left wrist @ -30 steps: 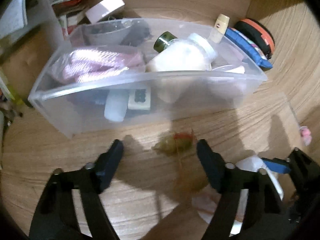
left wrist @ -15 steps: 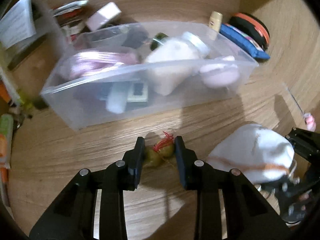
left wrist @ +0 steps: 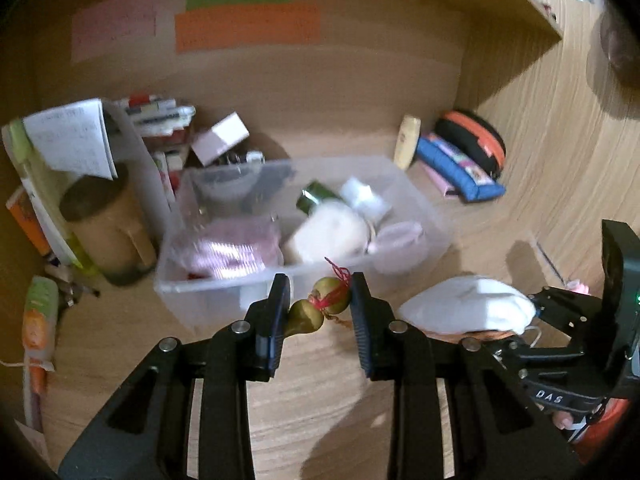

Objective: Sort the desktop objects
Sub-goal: 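Carry the pouch and gourd ornament over the clear box and release them inside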

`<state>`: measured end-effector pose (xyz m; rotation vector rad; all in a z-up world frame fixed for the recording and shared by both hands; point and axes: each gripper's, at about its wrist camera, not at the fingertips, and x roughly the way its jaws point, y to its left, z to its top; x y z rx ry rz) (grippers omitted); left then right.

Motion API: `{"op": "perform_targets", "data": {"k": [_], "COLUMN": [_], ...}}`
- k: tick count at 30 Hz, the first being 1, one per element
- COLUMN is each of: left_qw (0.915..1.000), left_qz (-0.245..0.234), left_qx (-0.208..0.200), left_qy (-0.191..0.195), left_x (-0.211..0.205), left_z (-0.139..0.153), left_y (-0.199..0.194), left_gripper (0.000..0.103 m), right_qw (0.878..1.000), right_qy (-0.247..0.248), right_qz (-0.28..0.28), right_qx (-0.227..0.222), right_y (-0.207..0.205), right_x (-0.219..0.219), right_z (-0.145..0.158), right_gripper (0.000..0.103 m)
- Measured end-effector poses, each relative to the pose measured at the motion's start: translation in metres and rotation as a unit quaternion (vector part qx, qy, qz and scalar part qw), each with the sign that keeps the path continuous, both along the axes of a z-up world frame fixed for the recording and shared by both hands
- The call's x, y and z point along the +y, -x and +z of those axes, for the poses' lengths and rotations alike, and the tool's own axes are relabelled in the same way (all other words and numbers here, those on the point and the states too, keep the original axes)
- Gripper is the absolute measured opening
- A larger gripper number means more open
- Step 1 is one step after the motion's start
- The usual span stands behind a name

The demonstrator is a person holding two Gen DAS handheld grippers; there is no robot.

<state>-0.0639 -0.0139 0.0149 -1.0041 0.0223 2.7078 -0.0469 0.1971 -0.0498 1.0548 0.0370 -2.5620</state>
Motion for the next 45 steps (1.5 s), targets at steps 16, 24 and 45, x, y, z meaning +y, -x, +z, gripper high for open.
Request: {"op": "perform_targets", "data": {"k": [16,24,45], "left_qw": [0.9992,0.9989,0.9984], "left_qz": [0.011,0.026,0.047], "left_qx": [0.025,0.023,-0.031], "left_qy": [-0.03,-0.03,-0.009], "left_x": [-0.012,-0.022,-0.046], "left_z": [0.028,0.029,0.002], "left_y": [0.021,0.043,0.108], "left_gripper": [0.03,0.03,0.03], "right_qw": [0.995,0.995,0.998], "right_qy": [0.037,0.043,0.01], "right_qz": [-0.012,-0.002,0.022], "right_qx": [0.089,0.085,0.054], "right_y": [0.031,0.059,0.118], "right_x": [0.0,-0.011,-0.049], "right_z": [0.07,0.071,0.052], "right_gripper": [0.042,0.042,0.042]}}
